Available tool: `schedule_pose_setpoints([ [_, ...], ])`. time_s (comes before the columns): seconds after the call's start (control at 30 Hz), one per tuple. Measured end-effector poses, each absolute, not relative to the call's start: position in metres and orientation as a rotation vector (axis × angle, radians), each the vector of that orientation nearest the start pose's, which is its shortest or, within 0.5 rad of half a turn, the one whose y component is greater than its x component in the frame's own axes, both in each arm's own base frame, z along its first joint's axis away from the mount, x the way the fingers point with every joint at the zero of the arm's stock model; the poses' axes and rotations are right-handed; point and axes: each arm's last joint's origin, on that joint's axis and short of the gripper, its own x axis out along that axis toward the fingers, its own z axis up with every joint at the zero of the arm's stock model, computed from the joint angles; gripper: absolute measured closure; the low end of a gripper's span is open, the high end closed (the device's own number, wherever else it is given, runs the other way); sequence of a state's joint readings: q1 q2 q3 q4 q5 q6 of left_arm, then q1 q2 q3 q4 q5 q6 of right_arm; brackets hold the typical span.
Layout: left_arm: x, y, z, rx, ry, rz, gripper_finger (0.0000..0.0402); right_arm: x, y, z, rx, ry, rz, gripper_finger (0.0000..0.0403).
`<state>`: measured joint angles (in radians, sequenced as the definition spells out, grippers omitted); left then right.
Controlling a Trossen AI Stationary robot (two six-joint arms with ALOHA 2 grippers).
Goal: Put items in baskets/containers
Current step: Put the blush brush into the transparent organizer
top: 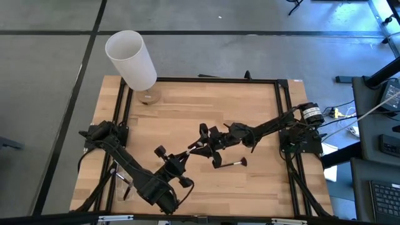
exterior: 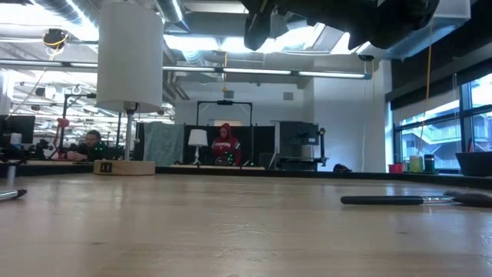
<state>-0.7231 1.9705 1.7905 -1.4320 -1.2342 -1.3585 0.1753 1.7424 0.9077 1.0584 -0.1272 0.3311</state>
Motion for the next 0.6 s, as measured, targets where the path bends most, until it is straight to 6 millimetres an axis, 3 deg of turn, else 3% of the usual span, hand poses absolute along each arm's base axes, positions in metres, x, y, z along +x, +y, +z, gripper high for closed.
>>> schedule_pose_setpoints([
  [0.17,0.2965,-0.2252,0.2846,0.089,0.420,0.807,0.0342,0.3618,0.0678,0.2438,0.320,-0.175,0.334,0.0312],
  [0.4,0.2975,-0.2240,0.2847,0.088,0.413,0.812,0.0329,0.3613,0.0701,0.2440,0.303,-0.178,0.337,0.0353],
  [0.6,0.2972,-0.2230,0.2843,0.097,0.440,0.811,0.0318,0.3610,0.0718,0.2432,0.279,-0.177,0.331,0.0344],
])
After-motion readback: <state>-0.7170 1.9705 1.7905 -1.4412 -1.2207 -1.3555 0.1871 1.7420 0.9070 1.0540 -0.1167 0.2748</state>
